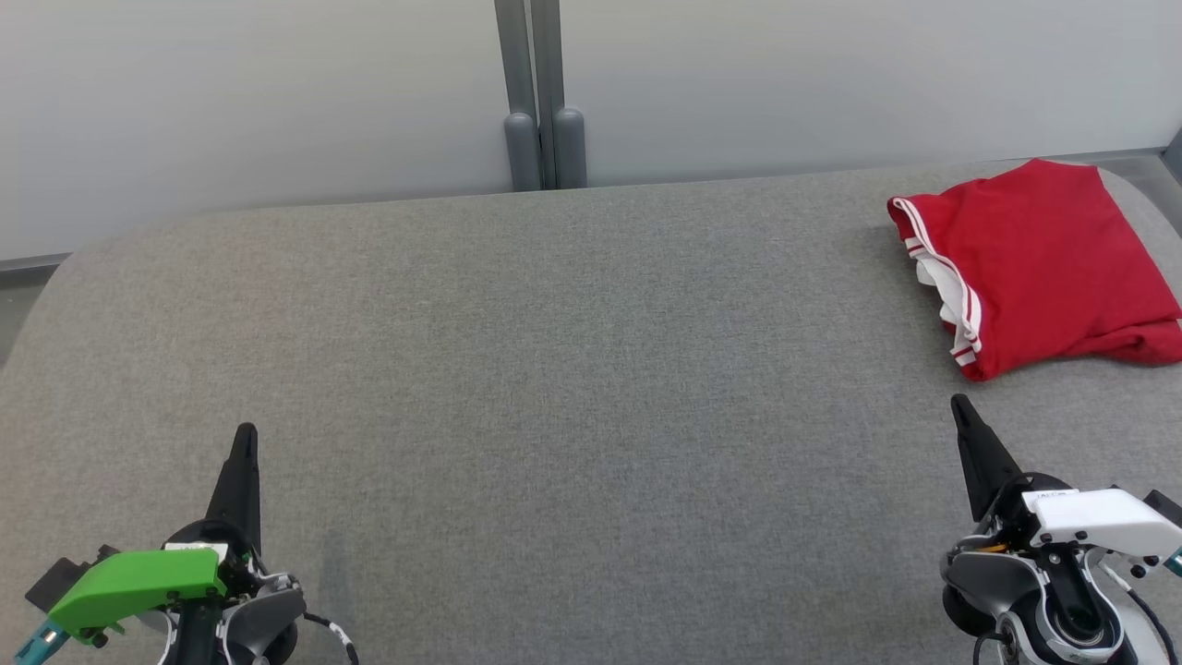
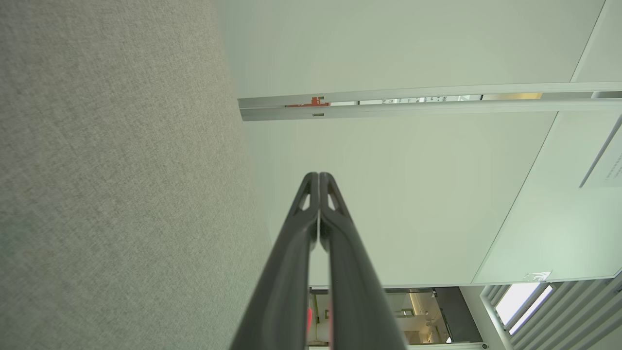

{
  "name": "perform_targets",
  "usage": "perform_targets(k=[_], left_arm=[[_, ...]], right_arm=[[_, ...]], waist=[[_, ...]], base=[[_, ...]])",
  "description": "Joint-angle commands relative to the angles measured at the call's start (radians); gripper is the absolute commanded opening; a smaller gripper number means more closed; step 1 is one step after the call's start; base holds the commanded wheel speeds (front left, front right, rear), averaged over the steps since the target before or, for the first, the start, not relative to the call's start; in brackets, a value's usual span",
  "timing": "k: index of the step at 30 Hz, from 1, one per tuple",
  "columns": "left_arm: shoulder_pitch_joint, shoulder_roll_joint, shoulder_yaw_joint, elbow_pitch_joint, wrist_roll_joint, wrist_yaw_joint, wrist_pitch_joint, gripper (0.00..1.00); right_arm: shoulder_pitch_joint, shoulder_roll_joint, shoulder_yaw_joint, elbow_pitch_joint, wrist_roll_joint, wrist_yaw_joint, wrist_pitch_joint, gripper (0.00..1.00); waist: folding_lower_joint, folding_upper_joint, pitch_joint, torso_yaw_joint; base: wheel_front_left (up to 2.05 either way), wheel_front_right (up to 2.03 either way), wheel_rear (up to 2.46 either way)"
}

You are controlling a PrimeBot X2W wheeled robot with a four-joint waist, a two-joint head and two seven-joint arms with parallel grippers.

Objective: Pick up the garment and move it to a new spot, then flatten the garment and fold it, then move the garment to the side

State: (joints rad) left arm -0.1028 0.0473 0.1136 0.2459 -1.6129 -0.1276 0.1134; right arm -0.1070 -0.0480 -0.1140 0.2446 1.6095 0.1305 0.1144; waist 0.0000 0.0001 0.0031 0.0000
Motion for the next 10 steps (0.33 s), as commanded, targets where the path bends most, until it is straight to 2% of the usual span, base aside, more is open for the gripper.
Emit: perform_targets(k=[1, 10], left_arm=[[-0.013, 0.005, 0.002, -0.002, -0.001, -0.006, 0.004, 0.00], [-0.013, 0.005, 0.002, -0.002, -0.001, -0.006, 0.004, 0.00]], right_arm=[[-0.005, -0.004, 0.001, 0.001, 0.007, 0.000, 0.003, 0.00], [-0.005, -0.004, 0.001, 0.001, 0.007, 0.000, 0.003, 0.00]], waist=[[0.0000, -0.0001, 0.000, 0.000], [0.0000, -0.0001, 0.000, 0.000]], base=[[0.00, 0.00, 0.00], [0.00, 0.00, 0.00]])
